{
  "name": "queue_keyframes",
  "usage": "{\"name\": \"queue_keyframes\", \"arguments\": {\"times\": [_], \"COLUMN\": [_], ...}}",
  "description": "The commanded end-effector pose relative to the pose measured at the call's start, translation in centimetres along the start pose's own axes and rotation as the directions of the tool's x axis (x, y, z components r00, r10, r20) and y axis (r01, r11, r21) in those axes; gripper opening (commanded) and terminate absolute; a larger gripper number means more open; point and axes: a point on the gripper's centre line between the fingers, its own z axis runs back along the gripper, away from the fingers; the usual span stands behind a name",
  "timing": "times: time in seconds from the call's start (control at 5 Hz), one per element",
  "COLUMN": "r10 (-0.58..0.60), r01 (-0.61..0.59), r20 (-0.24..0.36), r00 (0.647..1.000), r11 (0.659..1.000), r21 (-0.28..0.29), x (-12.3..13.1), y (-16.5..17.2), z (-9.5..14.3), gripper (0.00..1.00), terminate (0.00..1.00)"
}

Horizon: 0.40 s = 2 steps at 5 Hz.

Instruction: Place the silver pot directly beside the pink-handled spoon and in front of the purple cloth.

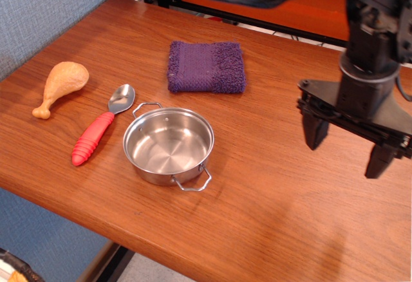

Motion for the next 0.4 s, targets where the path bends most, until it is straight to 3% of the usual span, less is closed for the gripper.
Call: {"name": "queue_keyframes", "arguments": {"times": [0.0, 0.2], "r10": [-0.020, -0.020], "r01": [0.023, 0.023], "r20": [0.056, 0.056], "r00": [0.998, 0.998], "r11": [0.998, 0.998], "r21": [-0.050, -0.050], "x": [-0.24, -0.24], "y": [-1.57, -1.57], "z": [0.98, 0.98], "gripper": [1.00, 1.00], "terminate": [0.00, 1.00]}}
